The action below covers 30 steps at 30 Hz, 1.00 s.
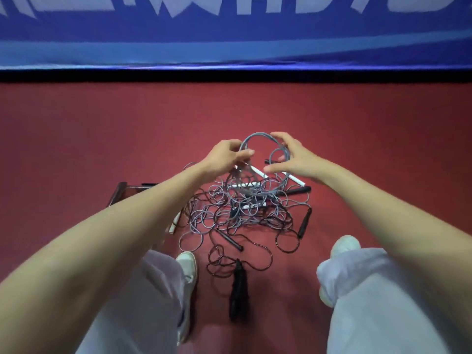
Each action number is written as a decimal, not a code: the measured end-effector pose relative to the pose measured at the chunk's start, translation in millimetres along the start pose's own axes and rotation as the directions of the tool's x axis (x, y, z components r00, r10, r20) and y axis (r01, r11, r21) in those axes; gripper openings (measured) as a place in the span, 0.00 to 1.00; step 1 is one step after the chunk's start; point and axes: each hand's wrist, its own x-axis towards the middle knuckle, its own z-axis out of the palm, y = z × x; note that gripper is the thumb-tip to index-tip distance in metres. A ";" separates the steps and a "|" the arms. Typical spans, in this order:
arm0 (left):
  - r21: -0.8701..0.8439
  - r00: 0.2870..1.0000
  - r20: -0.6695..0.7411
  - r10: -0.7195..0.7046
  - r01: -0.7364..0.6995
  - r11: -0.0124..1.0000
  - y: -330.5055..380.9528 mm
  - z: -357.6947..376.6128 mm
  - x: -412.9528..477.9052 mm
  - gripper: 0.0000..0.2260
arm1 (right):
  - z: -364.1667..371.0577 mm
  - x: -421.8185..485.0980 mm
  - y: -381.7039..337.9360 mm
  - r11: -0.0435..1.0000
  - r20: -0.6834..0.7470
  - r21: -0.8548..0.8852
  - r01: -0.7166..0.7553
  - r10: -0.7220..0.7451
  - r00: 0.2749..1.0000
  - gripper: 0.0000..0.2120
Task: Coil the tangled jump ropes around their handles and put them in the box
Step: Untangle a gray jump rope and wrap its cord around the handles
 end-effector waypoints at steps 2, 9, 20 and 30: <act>-0.068 0.999 -0.036 -0.012 0.010 0.998 1.2 10.1 4.3 0.05 | 7.9 3.4 3.3 1.000 0.022 -0.012 0.012 -0.012 1.000 0.47; -0.181 0.997 -0.077 0.002 -0.016 0.983 -9.9 31.6 15.6 0.07 | 23.5 18.3 34.6 0.964 0.169 0.226 -0.139 0.102 0.980 0.20; 0.093 0.964 0.070 -0.256 0.249 0.964 -102.4 53.4 7.4 0.19 | 11.5 23.0 46.6 0.685 0.193 0.651 -0.328 0.269 0.944 0.12; 0.550 0.955 0.073 -0.288 0.202 0.810 -196.8 82.1 8.0 0.09 | 9.2 16.0 72.9 0.667 0.140 0.635 -0.389 0.396 0.908 0.13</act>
